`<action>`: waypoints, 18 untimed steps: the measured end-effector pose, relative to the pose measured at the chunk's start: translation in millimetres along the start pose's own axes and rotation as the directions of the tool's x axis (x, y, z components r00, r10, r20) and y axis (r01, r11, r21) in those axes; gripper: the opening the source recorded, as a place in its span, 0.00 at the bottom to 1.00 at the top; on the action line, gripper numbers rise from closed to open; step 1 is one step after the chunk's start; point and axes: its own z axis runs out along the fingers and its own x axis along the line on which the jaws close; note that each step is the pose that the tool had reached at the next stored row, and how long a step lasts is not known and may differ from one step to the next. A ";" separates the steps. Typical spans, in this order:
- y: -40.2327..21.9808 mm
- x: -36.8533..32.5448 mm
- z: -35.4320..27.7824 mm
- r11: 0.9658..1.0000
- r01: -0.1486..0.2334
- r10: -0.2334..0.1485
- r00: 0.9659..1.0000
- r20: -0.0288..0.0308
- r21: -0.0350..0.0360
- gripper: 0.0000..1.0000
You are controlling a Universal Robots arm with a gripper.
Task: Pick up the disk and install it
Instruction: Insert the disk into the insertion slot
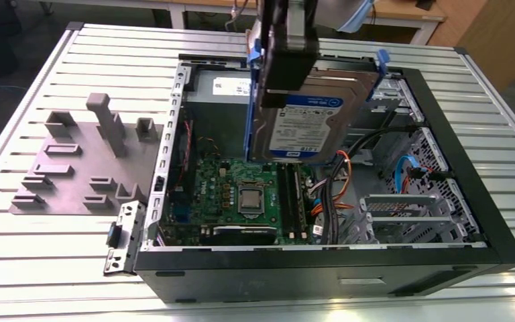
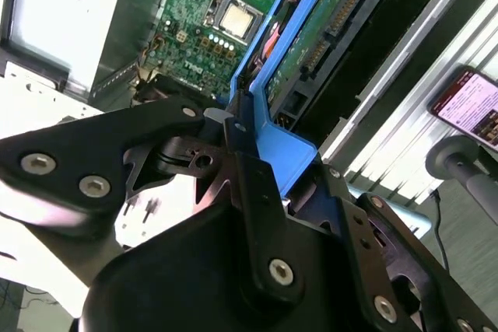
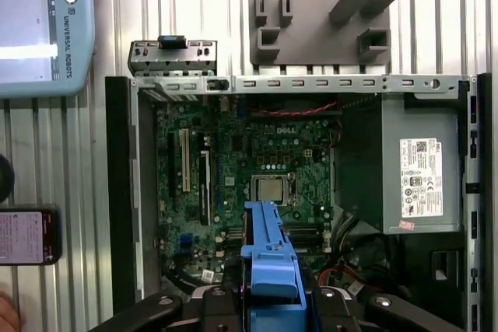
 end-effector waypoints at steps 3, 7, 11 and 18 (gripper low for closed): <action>-10.6 -0.5 0.2 1.000 0.000 0.000 1.000 0.000 -0.003 0.37; -18.7 0.7 0.3 1.000 0.000 0.000 1.000 0.000 -0.005 0.37; -19.4 12.2 0.0 1.000 0.000 0.000 1.000 0.000 -0.005 0.37; -23.3 23.9 0.1 1.000 0.000 0.000 1.000 0.000 -0.005 0.37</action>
